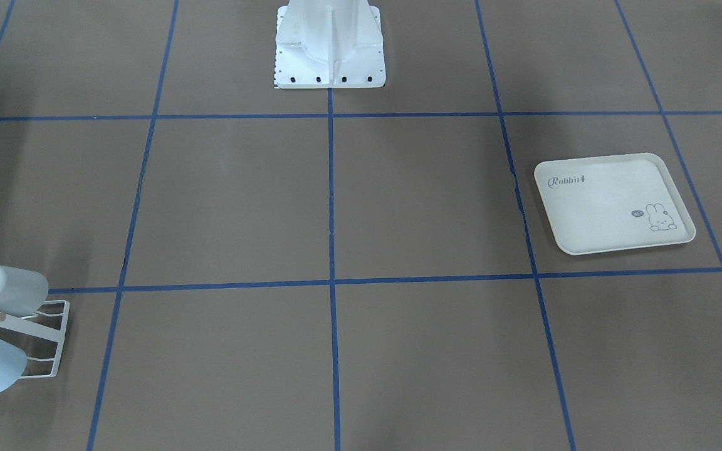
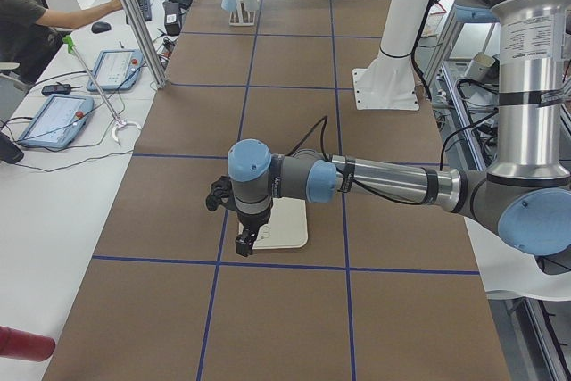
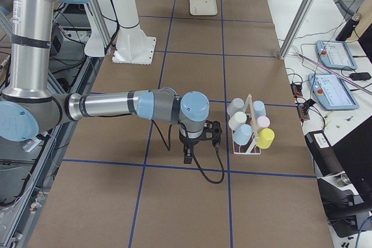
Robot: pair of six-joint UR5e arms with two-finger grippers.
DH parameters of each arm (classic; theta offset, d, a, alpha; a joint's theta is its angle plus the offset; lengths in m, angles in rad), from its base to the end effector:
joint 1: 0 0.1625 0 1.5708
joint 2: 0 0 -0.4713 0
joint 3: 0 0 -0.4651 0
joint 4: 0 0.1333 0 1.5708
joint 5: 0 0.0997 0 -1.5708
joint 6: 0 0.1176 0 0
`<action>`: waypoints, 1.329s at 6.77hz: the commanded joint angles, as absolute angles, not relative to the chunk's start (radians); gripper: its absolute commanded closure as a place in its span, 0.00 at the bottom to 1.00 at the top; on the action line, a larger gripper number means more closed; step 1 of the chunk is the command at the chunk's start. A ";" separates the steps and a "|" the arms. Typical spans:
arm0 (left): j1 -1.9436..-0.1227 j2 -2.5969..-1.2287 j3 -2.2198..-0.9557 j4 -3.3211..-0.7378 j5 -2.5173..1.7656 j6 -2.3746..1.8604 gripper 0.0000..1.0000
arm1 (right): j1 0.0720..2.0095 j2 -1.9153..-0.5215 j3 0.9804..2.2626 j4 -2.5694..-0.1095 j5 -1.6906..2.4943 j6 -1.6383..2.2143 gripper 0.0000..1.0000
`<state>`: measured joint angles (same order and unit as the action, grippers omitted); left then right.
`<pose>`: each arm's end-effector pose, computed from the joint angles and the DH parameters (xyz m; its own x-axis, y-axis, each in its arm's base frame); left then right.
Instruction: Transfer IKEA cup to right arm and place on rack
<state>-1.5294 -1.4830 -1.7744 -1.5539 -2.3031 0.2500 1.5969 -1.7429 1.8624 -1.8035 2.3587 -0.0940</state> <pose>-0.0328 -0.5303 0.6554 0.7071 0.3397 -0.6202 -0.2231 0.9394 0.2603 0.0622 -0.4693 0.6651 0.7023 0.0048 0.7118 0.0402 0.9981 -0.0464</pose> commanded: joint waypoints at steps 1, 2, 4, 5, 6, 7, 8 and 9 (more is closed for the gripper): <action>-1.529 -1.480 -1.773 -1.554 -2.295 0.250 0.00 | 1.597 -1.753 1.855 -1.801 2.346 -0.095 0.00; -1.529 -1.480 -1.773 -1.554 -2.295 0.252 0.00 | 1.597 -1.753 1.852 -1.801 2.332 -0.095 0.00; -1.528 -1.482 -1.775 -1.554 -2.295 0.253 0.00 | 1.595 -1.752 1.841 -1.799 2.326 -0.097 0.00; -1.528 -1.482 -1.773 -1.554 -2.295 0.255 0.00 | 1.595 -1.752 1.835 -1.799 2.326 -0.097 0.00; -1.528 -1.482 -1.773 -1.554 -2.295 0.253 0.00 | 1.595 -1.752 1.835 -1.799 2.326 -0.097 0.00; -1.528 -1.483 -1.773 -1.554 -2.295 0.253 0.00 | 1.595 -1.750 1.835 -1.799 2.326 -0.095 0.00; -1.528 -1.483 -1.773 -1.554 -2.295 0.253 0.00 | 1.595 -1.749 1.833 -1.799 2.326 -0.095 0.00; -1.528 -1.483 -1.773 -1.554 -2.295 0.253 0.00 | 1.595 -1.749 1.833 -1.799 2.326 -0.095 0.00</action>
